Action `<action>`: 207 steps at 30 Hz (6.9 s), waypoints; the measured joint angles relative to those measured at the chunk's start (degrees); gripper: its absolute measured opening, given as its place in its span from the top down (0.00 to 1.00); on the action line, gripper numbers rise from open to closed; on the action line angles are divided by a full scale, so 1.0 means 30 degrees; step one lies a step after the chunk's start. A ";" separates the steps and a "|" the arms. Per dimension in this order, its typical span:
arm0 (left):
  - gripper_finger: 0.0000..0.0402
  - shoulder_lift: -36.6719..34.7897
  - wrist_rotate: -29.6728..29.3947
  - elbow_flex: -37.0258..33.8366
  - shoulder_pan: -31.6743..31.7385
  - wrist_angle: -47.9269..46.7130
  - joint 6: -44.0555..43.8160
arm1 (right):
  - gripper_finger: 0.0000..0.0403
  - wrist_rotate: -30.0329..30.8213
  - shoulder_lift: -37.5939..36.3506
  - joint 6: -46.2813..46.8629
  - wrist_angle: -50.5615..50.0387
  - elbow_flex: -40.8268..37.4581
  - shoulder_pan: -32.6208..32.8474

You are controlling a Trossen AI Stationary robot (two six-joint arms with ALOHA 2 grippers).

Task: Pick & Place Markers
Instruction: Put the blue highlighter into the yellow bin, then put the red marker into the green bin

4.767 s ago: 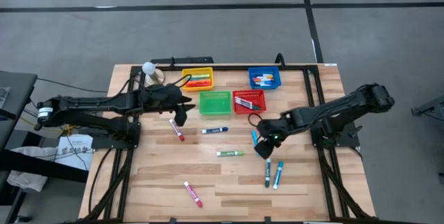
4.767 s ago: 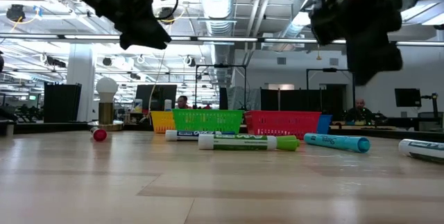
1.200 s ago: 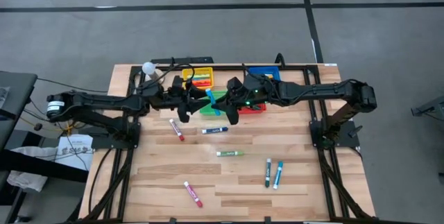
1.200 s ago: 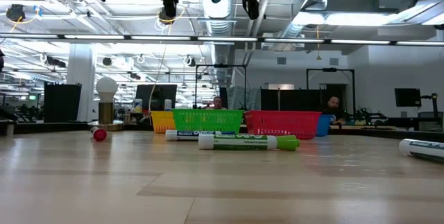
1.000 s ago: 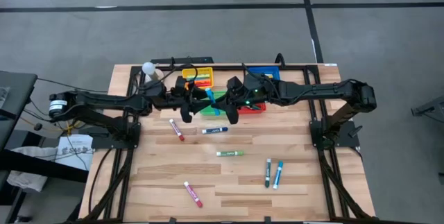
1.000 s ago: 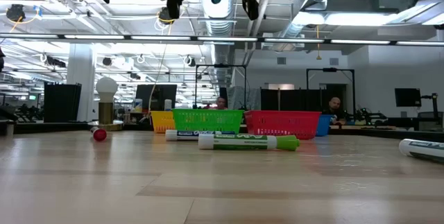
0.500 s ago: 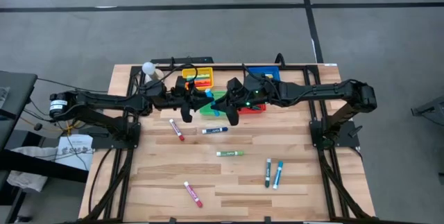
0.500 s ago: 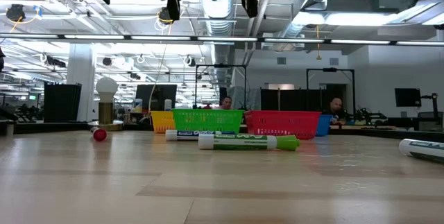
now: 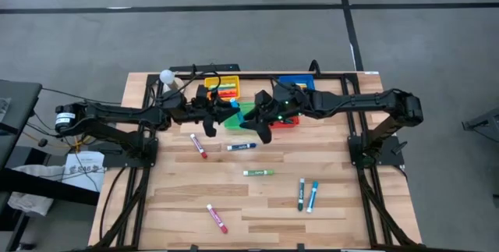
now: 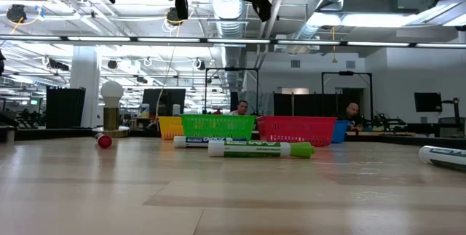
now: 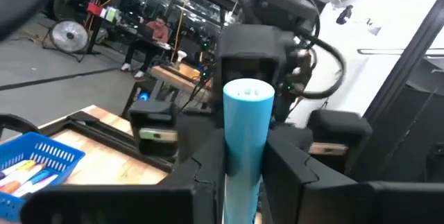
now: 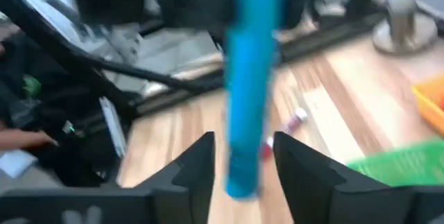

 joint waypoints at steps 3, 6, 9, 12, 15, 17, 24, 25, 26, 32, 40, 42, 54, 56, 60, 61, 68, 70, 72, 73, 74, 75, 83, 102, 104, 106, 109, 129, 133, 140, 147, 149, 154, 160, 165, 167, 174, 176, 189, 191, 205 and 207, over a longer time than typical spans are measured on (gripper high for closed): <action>0.83 0.0012 -0.0300 -0.0003 0.0000 -0.0112 0.0110 | 0.59 -0.0328 0.0000 -0.0270 -0.1530 0.0000 -0.0379; 0.83 0.0020 -0.0548 -0.0006 0.0020 -0.0314 0.0167 | 0.52 -0.0891 -0.0078 -0.0825 -0.3382 0.0000 -0.0734; 0.83 0.0005 -0.1169 -0.0007 -0.0007 -0.0888 0.0947 | 0.47 -0.0859 -0.0066 -0.1303 -0.5242 0.0000 -0.0930; 0.83 -0.0010 -0.2356 -0.0007 0.0000 -0.1310 0.1616 | 0.45 -0.0786 -0.0073 -0.1997 -0.7472 0.0000 -0.1102; 0.83 -0.0111 -0.3687 -0.0007 0.0007 -0.2189 0.2361 | 0.46 -0.0786 -0.0073 -0.3207 -0.9388 0.0000 -0.1150; 0.83 -0.0126 -0.4465 -0.0007 0.0025 -0.2701 0.3098 | 0.47 -0.0803 -0.0073 -0.4411 -1.0245 -0.0007 -0.1043; 0.83 -0.0133 -0.5911 0.1144 0.1791 -0.6911 0.5379 | 0.49 -0.0917 -0.0073 -0.6549 -0.8717 -0.0015 -0.1389; 0.83 -0.0133 -0.5745 0.1381 0.2225 -0.7555 0.5813 | 0.50 -0.0906 -0.0073 -0.6733 -0.8168 -0.0015 -0.1614; 0.83 -0.0133 -0.5554 0.1590 0.2736 -0.8124 0.6308 | 0.50 -0.0861 -0.0073 -0.6817 -0.7634 -0.0015 -0.1860; 0.83 -0.0133 -0.2926 0.2851 0.6269 -1.2172 0.8818 | 0.49 -0.0874 -0.0073 -0.6703 -0.4779 -0.0015 -0.3460; 0.83 0.1017 0.0674 0.3007 0.9692 -1.3281 1.1078 | 0.49 -0.0932 -0.0073 -0.6696 -0.2926 -0.0015 -0.5218; 0.83 0.1990 0.1040 0.3287 0.9799 -1.3342 1.1678 | 0.49 -0.0932 -0.0149 -0.6621 -0.2971 -0.0022 -0.5591; 0.83 0.9691 -0.0268 1.0160 1.0102 -1.9888 1.7173 | 0.50 -0.0923 -0.4153 -0.6315 -0.2116 -0.2645 -0.7300; 0.83 1.0492 -0.0891 1.1060 1.0218 -2.0852 1.8025 | 0.50 -0.0907 -0.5232 -0.6041 -0.1297 -0.3719 -0.7581; 0.83 1.1639 -0.1890 1.2228 1.0334 -2.2252 1.9067 | 0.50 -0.0869 -0.7211 -0.5212 -0.0116 -0.5726 -0.8134; 0.83 1.1798 -0.2029 1.2401 1.0338 -2.2634 1.9312 | 0.50 -0.0864 -0.7617 -0.5058 0.0102 -0.6128 -0.8203; 0.83 1.2209 -0.2166 1.2670 1.0244 -2.4115 1.9751 | 0.50 -0.0764 -0.9421 -0.4182 0.1080 -0.7982 -0.8523; 0.83 1.2434 -0.2040 1.2677 1.0243 -2.4160 1.9755 | 0.50 -0.0763 -0.9574 -0.4153 0.1386 -0.8224 -0.8501; 0.83 1.2718 -0.1940 1.2677 1.0188 -2.4238 1.9755 | 0.50 -0.0764 -0.9581 -0.4153 0.1410 -0.8225 -0.8483; 0.83 1.2855 -0.1945 1.2677 1.0140 -2.4244 1.9761 | 0.50 -0.0777 -0.9571 -0.4160 0.1428 -0.8225 -0.8455; 0.83 1.2976 -0.1946 1.2675 1.0110 -2.4216 1.9852 | 0.50 -0.0777 -0.9547 -0.4170 0.1425 -0.8225 -0.8462; 0.83 1.3095 -0.1932 1.2677 1.0094 -2.4229 1.9925 | 0.49 -0.0773 -0.9533 -0.4175 0.1423 -0.8233 -0.8465; 0.83 1.3740 -0.2085 1.2677 1.0098 -2.4206 2.0350 | 0.50 -0.0780 -0.9544 -0.4161 0.1431 -0.8233 -0.8465; 0.68 1.3015 -0.3301 1.2670 0.9584 -2.3531 2.1216 | 0.49 -0.0812 -0.9544 -0.4167 0.1423 -0.8233 -0.8472; 0.68 1.2447 -0.3357 1.2670 0.9361 -2.3534 2.0364 | 0.49 -0.0866 -0.9544 -0.4167 0.1422 -0.8233 -0.8472; 0.68 1.1753 -0.3281 1.2670 0.9018 -2.3477 1.9242 | 0.49 -0.0874 -0.9544 -0.4183 0.1288 -0.8233 -0.8472; 0.68 1.0540 -0.2481 1.2670 0.8425 -2.3404 1.6793 | 0.49 -0.0874 -0.9551 -0.4542 0.0499 -0.8233 -0.8472; 0.67 0.5168 -0.4235 0.7460 0.0039 -2.2924 -0.2317 | 0.49 -0.6984 -0.9551 -0.5797 -0.3310 -0.8233 -0.8457; 0.67 0.4974 -0.5016 0.5879 -0.1058 -2.2989 -0.8220 | 0.49 -0.7066 -0.9551 -0.6350 -0.3387 -0.8233 -0.8450; 0.67 0.4967 -0.4939 0.3644 -0.1177 -2.2997 -1.3003 | 0.49 -0.6993 -0.9727 -0.8814 -0.3048 -0.8240 -0.8633; 0.67 0.4967 -0.4919 0.3096 -0.1173 -2.3112 -1.3584 | 0.49 -0.6956 -1.1881 -0.8210 -0.2571 -0.8233 -1.0402; 0.67 0.4967 -0.4919 0.3096 -0.1173 -2.3233 -1.3587 | 0.49 -0.6921 -1.2678 -0.8210 -0.2981 -0.8233 -1.0956; 0.67 0.4967 -0.4908 0.3096 -0.1173 -2.4626 -1.4498 | 0.49 -0.6905 -1.4433 -0.8204 -0.3603 -0.8425 -1.1859; 0.67 0.4967 -0.4371 0.3089 -0.1173 -2.5430 -1.5004 | 0.49 -0.6892 -1.7026 -0.6660 -0.2321 -1.1010 -1.2862; 0.67 0.4967 -0.3772 0.3089 -0.1173 -2.5481 -1.5344 | 0.49 -0.6870 -1.9485 -0.5252 -0.1731 -1.2943 -1.3961; 0.67 0.4967 -0.3522 0.3089 -0.1173 -2.5501 -1.5606 | 0.49 -0.6848 -2.0367 -0.4851 -0.1716 -1.3461 -1.4411; 0.67 0.4967 -0.2279 0.3089 -0.0675 -2.6014 -1.7046 | 0.49 -0.6855 -2.2707 -0.3725 -0.1837 -1.4421 -1.5535; 0.67 0.4967 -0.1898 0.3089 -0.0563 -2.6530 -1.7704 | 0.49 -0.6860 -2.3150 -0.3339 -0.1878 -1.4663 -1.5655; 0.67 0.4969 -0.1757 0.2739 -0.0663 -2.9579 -2.0859 | 0.49 -0.6870 -2.4064 -0.3000 -0.2302 -1.5271 -1.5568; 0.67 0.4974 -0.1621 0.2282 -0.0663 -2.9522 -2.1485 | 0.49 -0.6870 -2.4064 -0.3235 -0.2598 -1.5278 -1.5569; 0.67 0.4987 -0.1240 0.0067 -0.0459 -2.5351 -2.2646 | 0.49 -0.6889 -2.4064 -0.3184 -0.2948 -1.5278 -1.5575; 0.67 0.4981 -0.1211 -0.0114 -0.0474 -2.5103 -2.2625 | 0.49 -0.6888 -2.4064 -0.3184 -0.2948 -1.5278 -1.5575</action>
